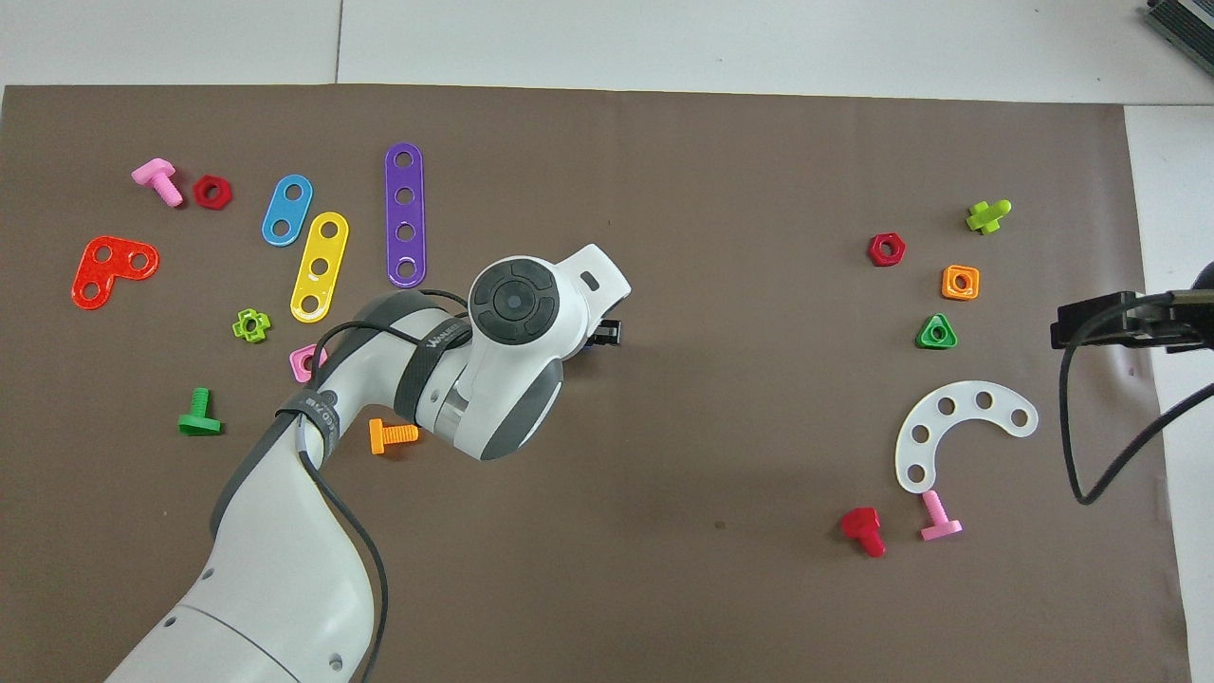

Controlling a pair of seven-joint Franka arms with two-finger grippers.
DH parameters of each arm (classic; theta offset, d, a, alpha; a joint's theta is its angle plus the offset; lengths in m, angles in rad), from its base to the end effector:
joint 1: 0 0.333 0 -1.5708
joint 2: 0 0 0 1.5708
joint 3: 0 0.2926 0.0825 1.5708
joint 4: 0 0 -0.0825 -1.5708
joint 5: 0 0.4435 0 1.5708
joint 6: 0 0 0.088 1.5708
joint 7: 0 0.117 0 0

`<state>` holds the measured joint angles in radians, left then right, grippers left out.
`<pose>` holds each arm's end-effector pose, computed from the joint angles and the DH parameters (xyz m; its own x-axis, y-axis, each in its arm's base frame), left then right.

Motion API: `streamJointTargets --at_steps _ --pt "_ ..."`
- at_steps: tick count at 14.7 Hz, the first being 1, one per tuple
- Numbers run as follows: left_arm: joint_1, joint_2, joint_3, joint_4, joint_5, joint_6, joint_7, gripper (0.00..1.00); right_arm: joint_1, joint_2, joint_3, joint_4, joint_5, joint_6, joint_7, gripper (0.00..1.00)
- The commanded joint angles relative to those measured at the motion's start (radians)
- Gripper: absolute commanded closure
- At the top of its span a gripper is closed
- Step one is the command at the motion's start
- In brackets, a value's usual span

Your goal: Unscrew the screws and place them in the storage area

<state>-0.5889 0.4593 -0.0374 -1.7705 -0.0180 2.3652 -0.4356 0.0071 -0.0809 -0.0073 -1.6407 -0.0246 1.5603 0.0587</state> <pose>0.5741 -0.4141 0.2485 0.9798 -0.1672 0.1093 -0.1768 -0.9806 0.0849 0.5892 -0.0032 0.6018 0.9983 -0.0591 0.0019 -0.0591 -0.9980 0.0239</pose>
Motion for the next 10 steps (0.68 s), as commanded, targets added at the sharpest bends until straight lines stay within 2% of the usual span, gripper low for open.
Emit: streamJointTargets --at_steps 1,3,10 --pt "-0.016 -0.007 0.014 -0.018 0.018 0.023 -0.025 0.28 -0.006 -0.013 0.003 -0.004 0.002 -0.013 -0.019 0.0" --pt "-0.016 -0.007 0.014 -0.021 0.018 0.02 -0.025 0.37 -0.006 -0.013 0.003 -0.004 0.002 -0.013 -0.019 0.0" --pt "-0.017 -0.011 0.014 -0.041 0.018 0.026 -0.025 0.38 -0.006 -0.013 0.003 -0.004 0.002 -0.013 -0.019 0.0"
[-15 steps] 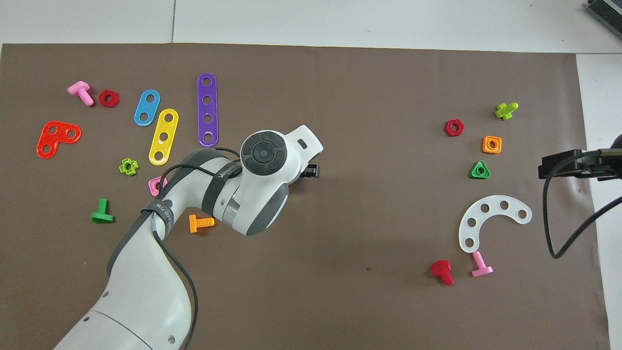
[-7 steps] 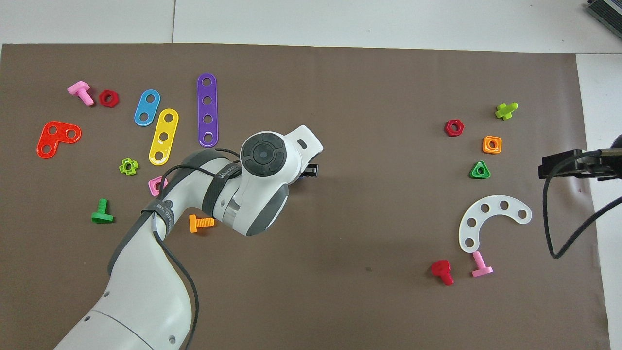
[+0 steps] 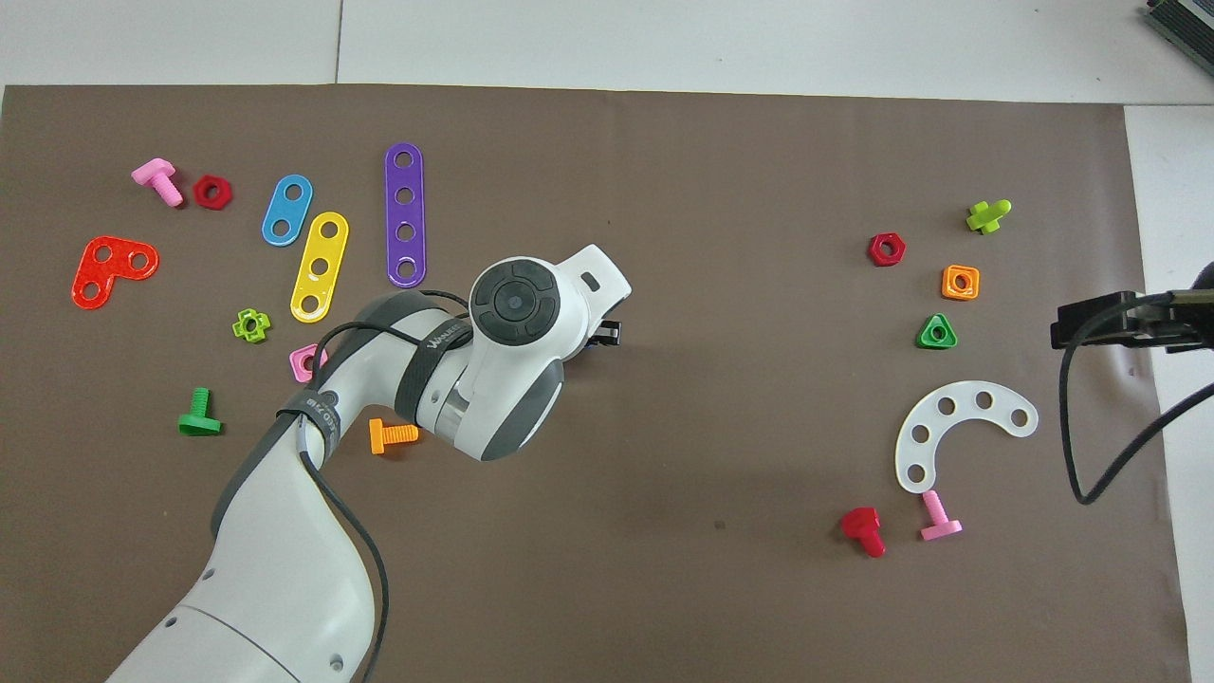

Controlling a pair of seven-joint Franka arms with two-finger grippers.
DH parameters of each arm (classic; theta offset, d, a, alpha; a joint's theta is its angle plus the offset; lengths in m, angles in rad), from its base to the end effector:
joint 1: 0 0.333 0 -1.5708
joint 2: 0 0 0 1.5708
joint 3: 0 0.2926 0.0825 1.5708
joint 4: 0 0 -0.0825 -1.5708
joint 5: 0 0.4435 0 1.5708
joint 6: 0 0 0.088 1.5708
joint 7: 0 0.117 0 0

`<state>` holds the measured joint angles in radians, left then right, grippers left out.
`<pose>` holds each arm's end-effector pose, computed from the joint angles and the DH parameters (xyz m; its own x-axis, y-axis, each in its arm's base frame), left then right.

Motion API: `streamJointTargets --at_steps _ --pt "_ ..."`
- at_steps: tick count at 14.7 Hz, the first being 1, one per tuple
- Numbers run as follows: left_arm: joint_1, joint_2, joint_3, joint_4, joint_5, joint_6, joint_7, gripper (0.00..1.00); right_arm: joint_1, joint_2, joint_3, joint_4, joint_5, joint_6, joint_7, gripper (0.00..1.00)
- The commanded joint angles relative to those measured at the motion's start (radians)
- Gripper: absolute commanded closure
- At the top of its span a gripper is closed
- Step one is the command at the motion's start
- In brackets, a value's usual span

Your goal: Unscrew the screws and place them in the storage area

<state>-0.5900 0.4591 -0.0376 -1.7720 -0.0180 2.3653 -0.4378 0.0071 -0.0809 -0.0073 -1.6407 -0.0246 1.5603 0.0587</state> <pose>0.5732 -0.4146 0.2479 0.9801 -0.1664 0.1081 -0.1758 -0.9808 0.0847 0.5892 -0.0032 0.6018 0.9983 -0.0591 0.0019 -0.0591 -0.9980 0.0239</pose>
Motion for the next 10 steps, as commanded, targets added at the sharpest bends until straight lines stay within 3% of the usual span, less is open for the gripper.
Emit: streamJointTargets --at_steps 1,8,10 --pt "-0.016 -0.011 0.015 -0.04 0.018 0.026 -0.022 0.37 -0.006 -0.013 0.003 -0.004 0.002 -0.013 -0.019 0.0" --pt "-0.001 -0.004 0.013 0.013 -0.002 0.035 -0.052 0.34 -0.006 -0.013 0.003 -0.004 0.002 -0.013 -0.019 0.0" --pt "-0.007 0.001 0.013 -0.006 -0.002 0.09 -0.09 0.34 -0.006 -0.013 0.003 -0.004 0.002 -0.013 -0.019 0.0"
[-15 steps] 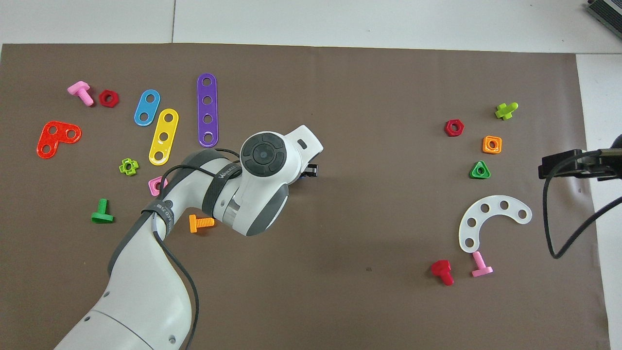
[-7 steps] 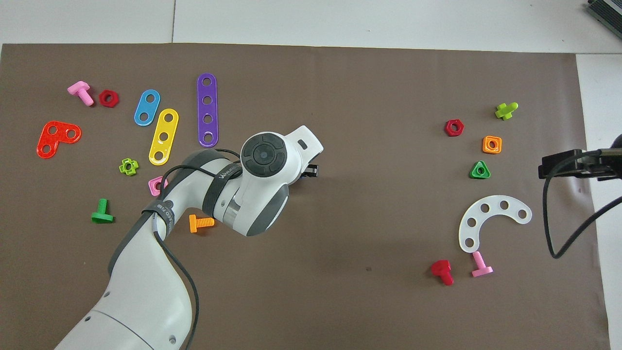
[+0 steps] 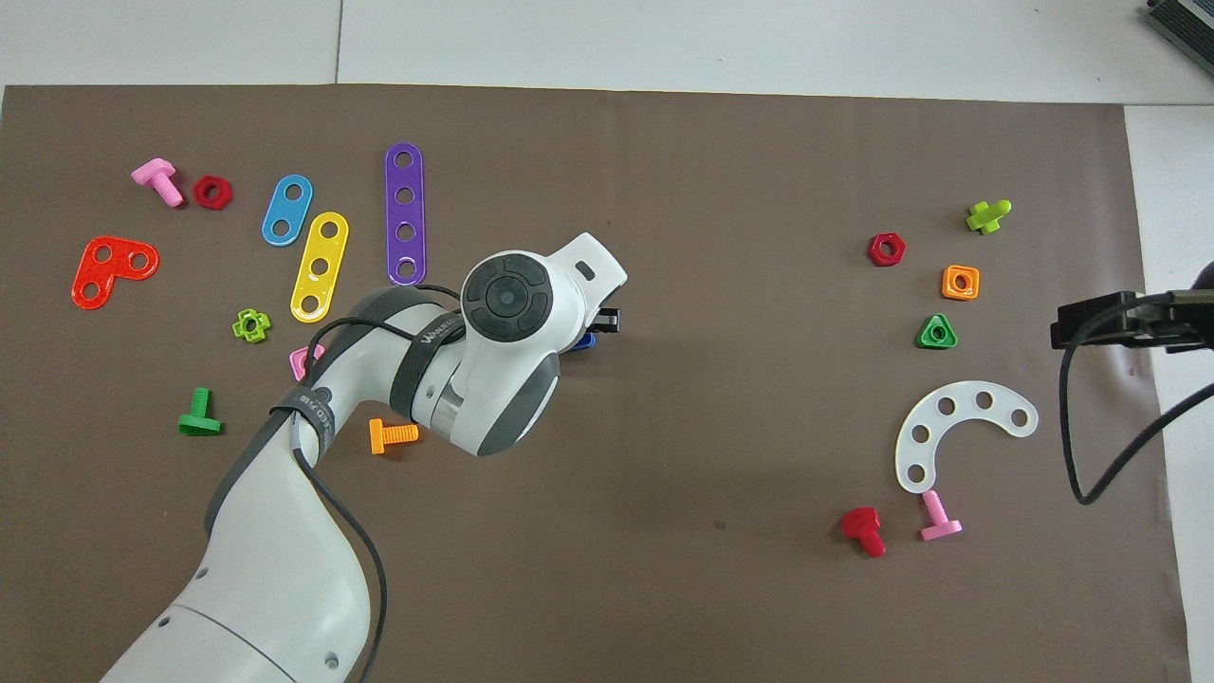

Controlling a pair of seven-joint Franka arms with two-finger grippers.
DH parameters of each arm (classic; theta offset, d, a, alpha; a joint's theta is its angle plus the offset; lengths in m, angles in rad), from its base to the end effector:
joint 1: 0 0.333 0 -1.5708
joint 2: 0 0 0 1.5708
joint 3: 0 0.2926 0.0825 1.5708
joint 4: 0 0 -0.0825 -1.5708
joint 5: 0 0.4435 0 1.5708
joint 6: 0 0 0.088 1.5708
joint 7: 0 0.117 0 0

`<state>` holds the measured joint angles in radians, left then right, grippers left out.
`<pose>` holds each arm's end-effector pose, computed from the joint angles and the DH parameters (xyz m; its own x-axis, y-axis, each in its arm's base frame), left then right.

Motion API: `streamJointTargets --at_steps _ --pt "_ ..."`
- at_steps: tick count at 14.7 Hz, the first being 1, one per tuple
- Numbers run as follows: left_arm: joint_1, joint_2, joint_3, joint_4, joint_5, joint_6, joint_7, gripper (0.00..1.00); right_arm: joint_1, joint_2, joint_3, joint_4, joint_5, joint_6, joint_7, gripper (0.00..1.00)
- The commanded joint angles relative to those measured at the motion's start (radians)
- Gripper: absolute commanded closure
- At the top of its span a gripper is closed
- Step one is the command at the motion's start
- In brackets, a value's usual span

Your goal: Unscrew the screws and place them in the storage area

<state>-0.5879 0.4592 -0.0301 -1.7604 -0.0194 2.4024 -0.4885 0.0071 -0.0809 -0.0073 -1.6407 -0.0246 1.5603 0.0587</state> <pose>0.5831 -0.4133 0.2576 0.9838 -0.1024 0.1469 -0.1192 -0.9867 0.1107 0.5892 -0.0032 0.6018 0.9983 -0.0591 0.0019 -0.0591 -0.9980 0.0239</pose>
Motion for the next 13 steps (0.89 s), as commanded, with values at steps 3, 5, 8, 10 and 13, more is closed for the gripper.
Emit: streamJointTargets --at_steps 3,5,8,10,13 --pt "-0.013 -0.001 0.006 -0.042 -0.001 0.064 -0.041 0.34 -0.006 -0.013 0.003 -0.004 0.002 -0.013 -0.019 0.0" --pt "-0.015 -0.002 0.006 -0.045 -0.001 0.063 -0.042 0.34 -0.006 -0.013 0.003 -0.004 0.002 -0.013 -0.019 0.0" --pt "-0.013 -0.004 0.007 -0.048 -0.001 0.05 -0.044 0.5 -0.006 -0.013 0.003 -0.004 0.002 -0.013 -0.019 0.0" --pt "-0.012 -0.004 0.007 -0.045 -0.001 0.049 -0.045 0.82 -0.006 -0.013 0.003 -0.004 0.002 -0.013 -0.019 0.0" --pt "-0.012 -0.002 0.01 0.005 -0.002 -0.001 -0.053 0.84 -0.006 -0.013 0.003 -0.004 0.002 -0.013 -0.019 0.0"
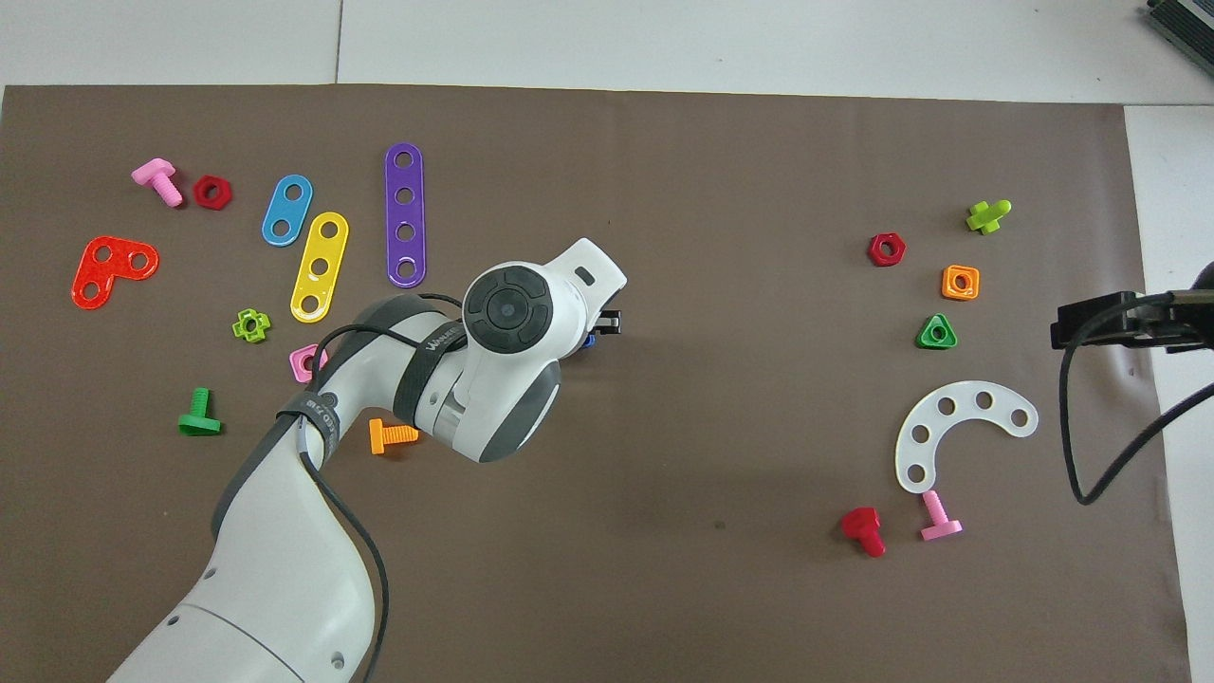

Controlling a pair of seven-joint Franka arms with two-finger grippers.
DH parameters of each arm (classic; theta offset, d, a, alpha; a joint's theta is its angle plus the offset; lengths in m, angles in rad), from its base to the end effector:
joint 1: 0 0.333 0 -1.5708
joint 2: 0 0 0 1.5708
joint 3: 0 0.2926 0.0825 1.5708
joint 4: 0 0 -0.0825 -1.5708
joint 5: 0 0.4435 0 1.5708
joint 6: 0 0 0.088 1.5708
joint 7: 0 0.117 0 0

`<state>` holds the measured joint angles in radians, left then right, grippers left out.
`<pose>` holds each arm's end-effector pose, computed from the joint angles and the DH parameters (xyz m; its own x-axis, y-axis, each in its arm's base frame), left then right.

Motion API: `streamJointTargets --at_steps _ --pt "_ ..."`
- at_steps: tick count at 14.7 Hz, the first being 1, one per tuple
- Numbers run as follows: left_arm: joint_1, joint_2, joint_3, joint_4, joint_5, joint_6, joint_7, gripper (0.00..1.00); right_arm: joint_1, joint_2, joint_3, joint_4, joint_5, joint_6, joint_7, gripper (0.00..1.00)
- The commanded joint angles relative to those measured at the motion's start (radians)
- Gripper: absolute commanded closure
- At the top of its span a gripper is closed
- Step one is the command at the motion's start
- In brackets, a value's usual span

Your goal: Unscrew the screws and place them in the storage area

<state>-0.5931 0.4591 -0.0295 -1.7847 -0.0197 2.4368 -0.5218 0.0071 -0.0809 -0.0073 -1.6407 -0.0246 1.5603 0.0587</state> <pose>0.5778 -0.4137 0.2490 0.9857 -0.0725 0.1520 -0.0912 -0.9886 0.1202 0.5892 -0.0032 0.6018 0.9983 -0.0591 0.0019 -0.0591 -0.9980 0.0239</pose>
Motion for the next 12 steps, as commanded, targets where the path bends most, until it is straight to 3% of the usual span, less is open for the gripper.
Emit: streamJointTargets --at_steps 1,7,12 --pt "-0.007 -0.003 0.013 0.045 -0.002 -0.062 -0.021 0.84 -0.006 -0.013 0.003 -0.004 0.002 -0.013 -0.019 0.0" --pt "-0.001 -0.069 0.013 0.087 0.0 -0.206 -0.02 0.84 -0.006 -0.013 0.003 -0.004 0.002 -0.013 -0.019 0.0" --pt "0.053 -0.172 0.017 -0.028 0.003 -0.219 -0.006 0.84 -0.006 -0.013 0.003 -0.004 0.002 -0.013 -0.019 0.0"
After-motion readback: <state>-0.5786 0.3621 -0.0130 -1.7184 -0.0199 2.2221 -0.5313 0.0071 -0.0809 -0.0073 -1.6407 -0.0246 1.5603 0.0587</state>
